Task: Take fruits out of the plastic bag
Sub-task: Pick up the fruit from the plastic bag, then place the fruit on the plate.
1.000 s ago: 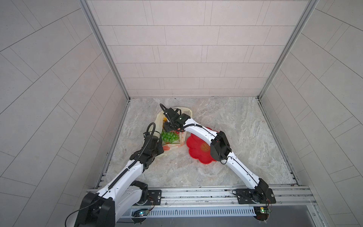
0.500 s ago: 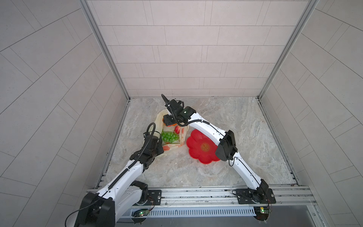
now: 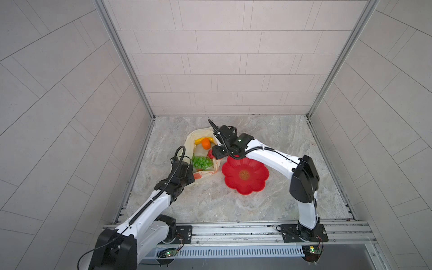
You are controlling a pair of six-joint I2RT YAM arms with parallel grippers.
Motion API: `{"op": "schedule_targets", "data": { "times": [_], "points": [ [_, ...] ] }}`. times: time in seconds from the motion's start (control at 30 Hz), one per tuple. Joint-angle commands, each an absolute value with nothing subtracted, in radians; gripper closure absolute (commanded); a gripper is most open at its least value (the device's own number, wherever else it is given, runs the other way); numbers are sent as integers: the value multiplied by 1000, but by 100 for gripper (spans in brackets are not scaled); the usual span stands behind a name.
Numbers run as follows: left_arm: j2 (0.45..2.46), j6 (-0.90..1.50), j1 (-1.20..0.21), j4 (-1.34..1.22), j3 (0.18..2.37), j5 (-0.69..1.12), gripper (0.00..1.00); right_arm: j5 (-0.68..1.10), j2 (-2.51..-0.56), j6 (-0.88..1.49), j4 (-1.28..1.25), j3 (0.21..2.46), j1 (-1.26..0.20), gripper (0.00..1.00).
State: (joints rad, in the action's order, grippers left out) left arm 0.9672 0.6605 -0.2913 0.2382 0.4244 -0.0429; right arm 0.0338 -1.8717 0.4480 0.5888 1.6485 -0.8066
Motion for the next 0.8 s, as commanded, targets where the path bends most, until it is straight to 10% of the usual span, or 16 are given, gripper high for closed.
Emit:
{"op": "schedule_targets", "data": {
  "times": [0.0, 0.77],
  "points": [
    [963, 647, -295, 249, 453, -53, 97, -49, -1755, 457, 417, 1453, -794, 46],
    [956, 641, -295, 247, 453, -64, 97, -225, -1660, 514, -218, 847, -781, 48]
  ]
}}
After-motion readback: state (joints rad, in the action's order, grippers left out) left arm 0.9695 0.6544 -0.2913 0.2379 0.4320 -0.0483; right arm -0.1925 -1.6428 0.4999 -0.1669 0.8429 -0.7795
